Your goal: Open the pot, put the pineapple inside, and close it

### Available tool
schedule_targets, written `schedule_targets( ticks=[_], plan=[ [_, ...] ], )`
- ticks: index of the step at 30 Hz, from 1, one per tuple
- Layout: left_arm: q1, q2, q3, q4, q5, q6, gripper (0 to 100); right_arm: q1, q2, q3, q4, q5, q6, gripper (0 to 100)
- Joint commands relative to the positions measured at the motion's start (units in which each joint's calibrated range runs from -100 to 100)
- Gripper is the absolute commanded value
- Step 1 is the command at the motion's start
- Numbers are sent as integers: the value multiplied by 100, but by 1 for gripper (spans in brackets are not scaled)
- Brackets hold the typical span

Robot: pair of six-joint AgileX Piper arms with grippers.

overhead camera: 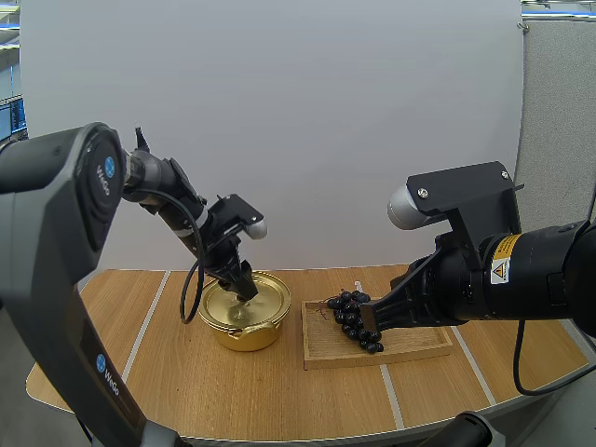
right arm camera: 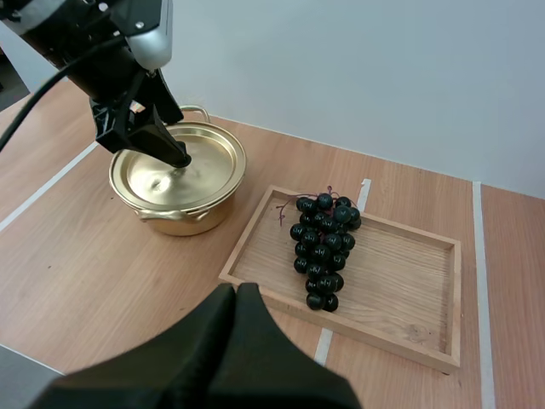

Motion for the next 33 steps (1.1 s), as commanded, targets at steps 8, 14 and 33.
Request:
schedule_targets(
  ticks=[8,14,33],
  plan=[
    [7,-2677,-1360,-36,1770,-506,100,-23,-51,10,-33,-99,-33,0],
    [7,-4157,-2278,-25,1770,-840,100,-23,-51,10,-33,-99,-33,0],
    [7,-6923,-1947,286,1770,-2620,62,-23,-51,10,62,-99,-33,0]
  ],
)
